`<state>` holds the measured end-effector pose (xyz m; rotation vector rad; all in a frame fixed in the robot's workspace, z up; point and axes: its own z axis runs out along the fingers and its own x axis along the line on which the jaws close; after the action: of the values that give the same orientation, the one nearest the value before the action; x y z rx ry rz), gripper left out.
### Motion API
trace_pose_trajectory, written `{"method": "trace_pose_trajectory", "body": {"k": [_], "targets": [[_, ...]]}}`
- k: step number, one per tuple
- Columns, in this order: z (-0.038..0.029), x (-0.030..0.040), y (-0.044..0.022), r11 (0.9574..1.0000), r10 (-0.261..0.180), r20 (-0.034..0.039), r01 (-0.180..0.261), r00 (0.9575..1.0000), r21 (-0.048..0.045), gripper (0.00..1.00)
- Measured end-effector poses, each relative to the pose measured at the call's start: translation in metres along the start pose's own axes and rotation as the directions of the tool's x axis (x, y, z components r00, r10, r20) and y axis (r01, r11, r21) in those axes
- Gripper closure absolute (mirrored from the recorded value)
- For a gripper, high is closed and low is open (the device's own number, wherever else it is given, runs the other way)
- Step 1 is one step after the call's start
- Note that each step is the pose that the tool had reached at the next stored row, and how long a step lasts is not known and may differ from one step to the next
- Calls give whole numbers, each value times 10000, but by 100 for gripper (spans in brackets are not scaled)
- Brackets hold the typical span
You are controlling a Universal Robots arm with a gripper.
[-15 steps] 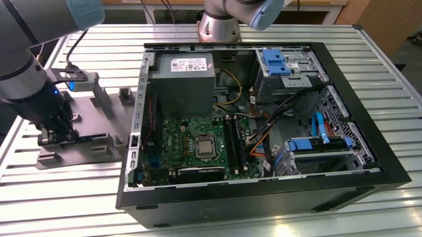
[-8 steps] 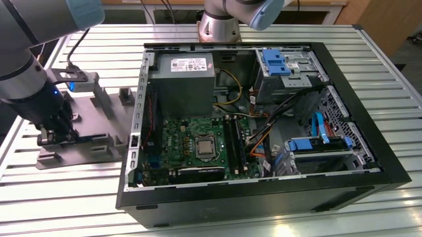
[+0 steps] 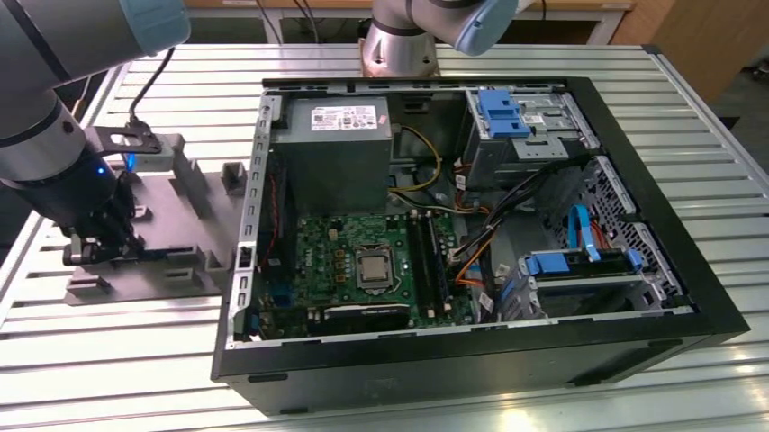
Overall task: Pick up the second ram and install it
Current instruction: 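Pick up the second ram and move it above second insertion slot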
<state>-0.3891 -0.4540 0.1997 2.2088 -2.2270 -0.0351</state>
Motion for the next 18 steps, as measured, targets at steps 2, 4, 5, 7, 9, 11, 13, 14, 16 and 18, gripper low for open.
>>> {"method": "trace_pose_trajectory", "body": {"k": [2, 4, 5, 7, 9, 11, 13, 14, 16, 18], "targets": [[0, 0, 0, 10000, 35, 1, -35, 10000, 1, 89], [0, 0, 0, 9999, 139, 2, -139, 9999, 2, 89], [0, 0, 0, 9998, 182, 3, -182, 9998, 2, 89], [0, 0, 0, 9997, 230, 4, -230, 9997, 3, 89], [0, 0, 0, 9996, 281, 5, -281, 9996, 4, 89], [0, 0, 0, 9996, 295, 6, -295, 9996, 4, 89], [0, 0, 0, 9996, 296, 6, -296, 9996, 4, 89], [0, 0, 0, 9996, 272, 6, -272, 9996, 3, 89], [0, 0, 0, 9999, 150, 3, -150, 9999, 1, 89], [0, 0, 0, 9999, 133, 2, -133, 9999, 1, 89]]}}
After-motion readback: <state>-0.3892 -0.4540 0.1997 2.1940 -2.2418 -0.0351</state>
